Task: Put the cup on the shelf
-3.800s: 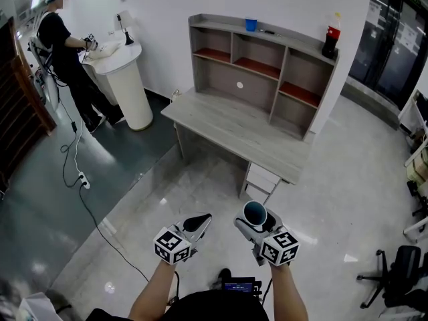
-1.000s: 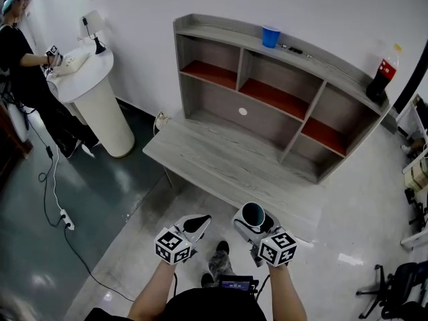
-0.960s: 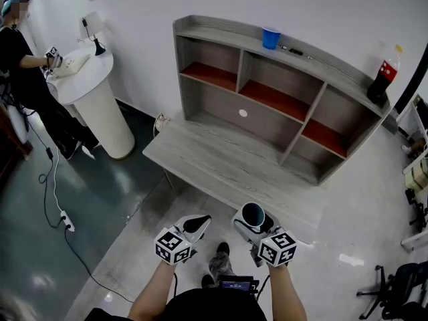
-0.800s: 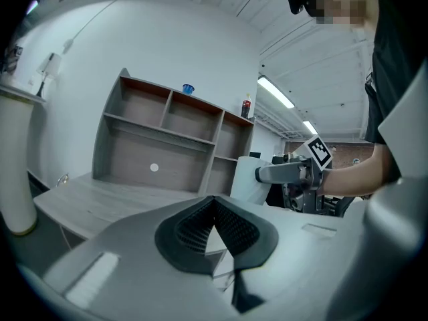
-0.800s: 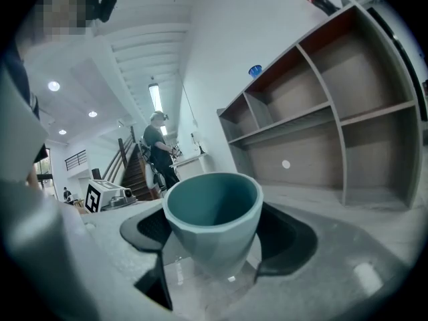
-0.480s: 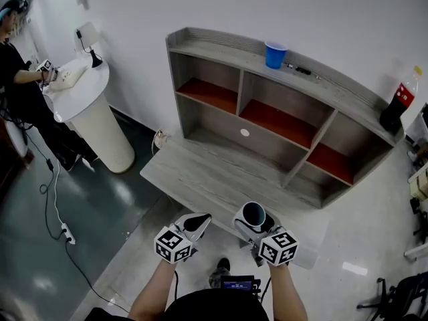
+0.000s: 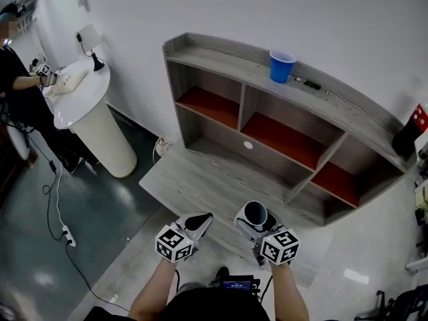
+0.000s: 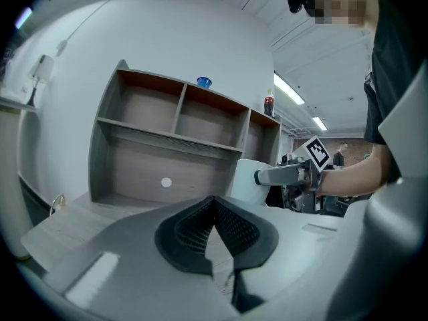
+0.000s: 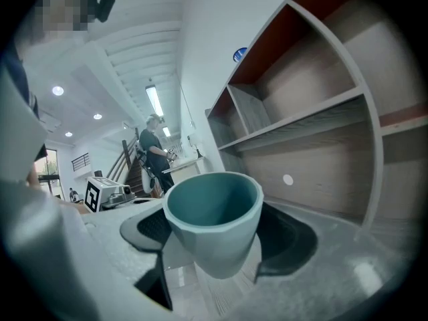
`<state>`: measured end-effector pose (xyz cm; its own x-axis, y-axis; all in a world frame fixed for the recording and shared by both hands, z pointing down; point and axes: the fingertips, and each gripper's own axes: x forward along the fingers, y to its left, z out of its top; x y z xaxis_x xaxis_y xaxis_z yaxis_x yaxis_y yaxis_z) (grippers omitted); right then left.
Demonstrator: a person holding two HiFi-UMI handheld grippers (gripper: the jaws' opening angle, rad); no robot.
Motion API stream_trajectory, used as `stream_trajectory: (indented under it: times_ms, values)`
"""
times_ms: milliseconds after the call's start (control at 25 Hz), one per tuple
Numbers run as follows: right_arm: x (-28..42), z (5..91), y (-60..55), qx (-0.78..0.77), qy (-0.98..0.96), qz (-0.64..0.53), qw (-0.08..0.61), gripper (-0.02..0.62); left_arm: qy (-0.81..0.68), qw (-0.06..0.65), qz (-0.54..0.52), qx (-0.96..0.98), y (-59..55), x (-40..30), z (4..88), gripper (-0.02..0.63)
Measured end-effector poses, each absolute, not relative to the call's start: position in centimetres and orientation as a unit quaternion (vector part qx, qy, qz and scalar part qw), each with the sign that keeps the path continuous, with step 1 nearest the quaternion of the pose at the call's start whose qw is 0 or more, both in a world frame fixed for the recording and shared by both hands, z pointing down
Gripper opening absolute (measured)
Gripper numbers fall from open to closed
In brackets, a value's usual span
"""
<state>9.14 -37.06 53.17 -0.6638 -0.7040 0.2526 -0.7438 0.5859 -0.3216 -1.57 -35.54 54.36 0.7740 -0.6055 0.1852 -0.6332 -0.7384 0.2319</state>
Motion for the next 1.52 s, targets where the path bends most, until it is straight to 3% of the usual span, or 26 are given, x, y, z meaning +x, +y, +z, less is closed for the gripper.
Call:
stream_trajectory:
  times_ms: [1520]
  values:
    - [6.2, 51.9, -40.8, 0.417, -0.885, 0.203, 0.042, 0.377, -0.330, 0.140, 0.080, 0.930, -41.5, -3.7, 55.1, -0.009]
